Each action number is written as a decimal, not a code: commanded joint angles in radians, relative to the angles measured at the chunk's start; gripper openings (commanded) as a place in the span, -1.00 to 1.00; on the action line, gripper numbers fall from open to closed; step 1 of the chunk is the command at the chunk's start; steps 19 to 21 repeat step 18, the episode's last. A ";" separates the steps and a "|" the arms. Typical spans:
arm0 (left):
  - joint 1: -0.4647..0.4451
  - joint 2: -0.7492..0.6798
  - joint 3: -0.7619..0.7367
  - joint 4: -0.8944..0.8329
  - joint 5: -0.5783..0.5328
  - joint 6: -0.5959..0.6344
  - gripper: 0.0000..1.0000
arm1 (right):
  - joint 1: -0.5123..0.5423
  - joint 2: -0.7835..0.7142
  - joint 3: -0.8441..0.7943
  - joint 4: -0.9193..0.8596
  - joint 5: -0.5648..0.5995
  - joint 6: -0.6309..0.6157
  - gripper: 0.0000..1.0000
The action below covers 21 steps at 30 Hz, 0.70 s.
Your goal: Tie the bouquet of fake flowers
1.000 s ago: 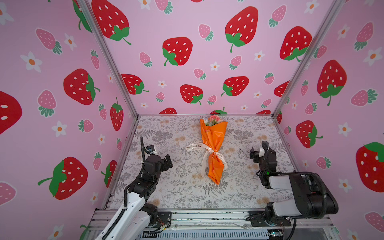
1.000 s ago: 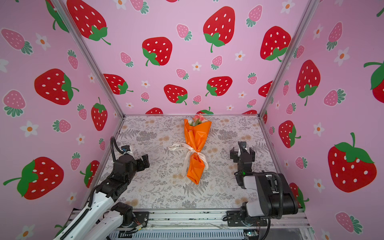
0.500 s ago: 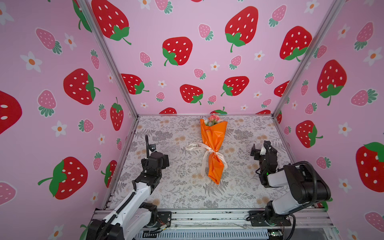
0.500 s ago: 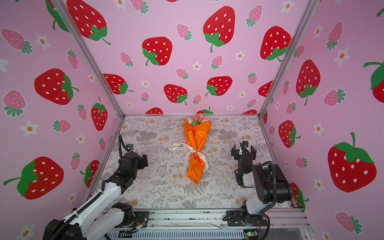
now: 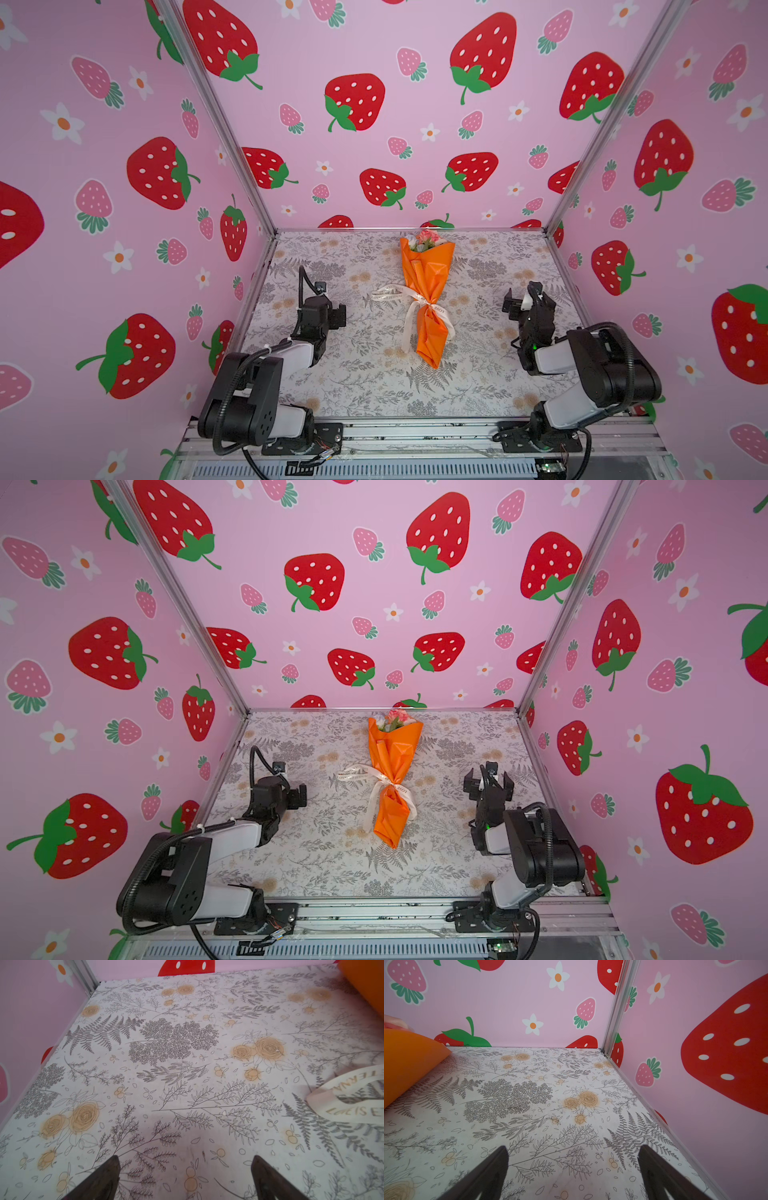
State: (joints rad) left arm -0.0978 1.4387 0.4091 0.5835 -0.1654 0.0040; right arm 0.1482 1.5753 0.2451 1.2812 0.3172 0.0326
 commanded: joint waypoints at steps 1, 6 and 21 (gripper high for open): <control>0.063 0.081 0.017 0.213 0.098 0.008 0.99 | 0.002 0.000 0.003 0.014 0.019 0.007 0.99; 0.108 0.113 0.045 0.177 0.075 -0.060 0.99 | 0.003 0.002 0.003 0.013 0.018 0.007 0.99; 0.101 0.108 0.040 0.191 0.058 -0.055 0.99 | 0.002 0.003 0.005 0.010 0.017 0.007 0.99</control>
